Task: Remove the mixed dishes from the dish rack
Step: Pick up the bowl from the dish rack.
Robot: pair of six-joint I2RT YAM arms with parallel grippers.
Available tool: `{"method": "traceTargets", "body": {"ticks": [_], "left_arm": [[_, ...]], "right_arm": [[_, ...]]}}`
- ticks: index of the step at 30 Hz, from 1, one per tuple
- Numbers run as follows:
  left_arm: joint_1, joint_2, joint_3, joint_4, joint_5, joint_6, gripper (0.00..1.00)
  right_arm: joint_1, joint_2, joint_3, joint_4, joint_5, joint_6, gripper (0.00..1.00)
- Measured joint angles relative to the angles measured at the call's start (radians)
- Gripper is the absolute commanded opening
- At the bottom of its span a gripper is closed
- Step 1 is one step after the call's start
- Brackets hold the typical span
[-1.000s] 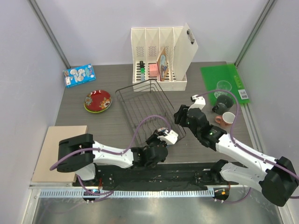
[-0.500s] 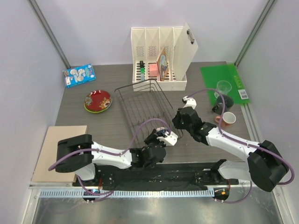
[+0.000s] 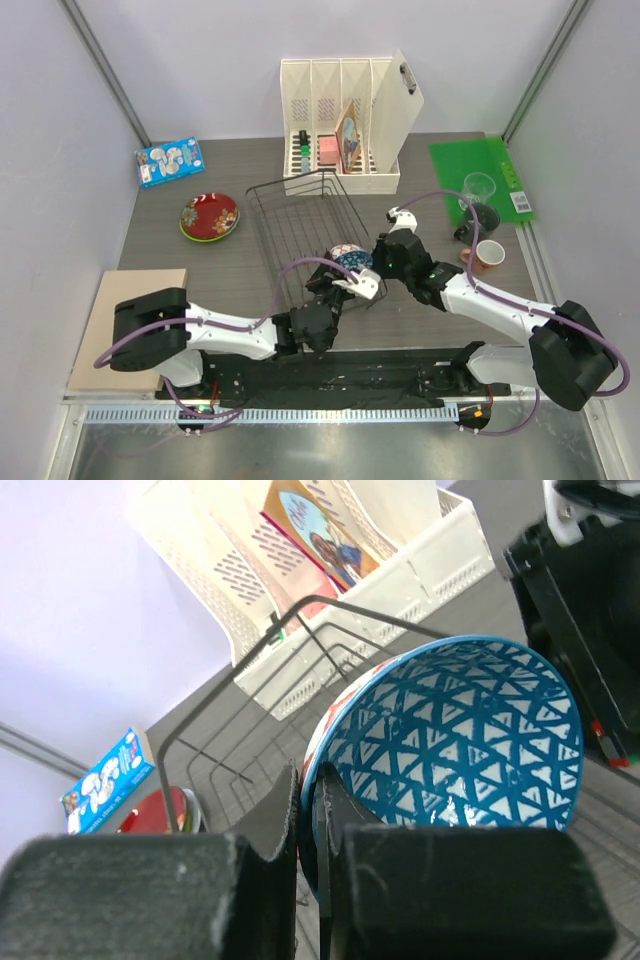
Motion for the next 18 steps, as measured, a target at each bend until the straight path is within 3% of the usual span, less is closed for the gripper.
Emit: {"method": "traceTargets", "body": {"ticks": [1, 2, 5, 8, 11, 14, 18], "left_arm": [[0.0, 0.0, 0.0, 0.025, -0.002, 0.026, 0.0], [0.0, -0.001, 0.0, 0.048, -0.006, 0.049, 0.0], [-0.003, -0.027, 0.0, 0.088, -0.014, 0.111, 0.0], [-0.006, -0.093, 0.002, 0.094, -0.025, 0.146, 0.0], [-0.007, -0.193, 0.034, 0.02, -0.048, 0.115, 0.0], [0.016, -0.272, 0.122, -0.199, -0.049, -0.037, 0.0], [0.116, -0.351, 0.265, -0.591, 0.037, -0.382, 0.0]], "right_arm": [[-0.001, 0.0, 0.0, 0.0, -0.003, 0.0, 0.15], [-0.003, 0.0, 0.0, -0.001, -0.006, 0.0, 0.32], [-0.01, -0.002, 0.001, -0.003, -0.005, 0.022, 0.56], [-0.027, -0.008, 0.003, -0.025, 0.008, 0.027, 0.66], [-0.032, -0.031, 0.021, -0.06, 0.019, 0.022, 0.7], [-0.032, -0.069, 0.042, -0.082, 0.027, 0.012, 0.7], [-0.032, -0.126, 0.081, -0.108, 0.037, -0.005, 0.71]]}}
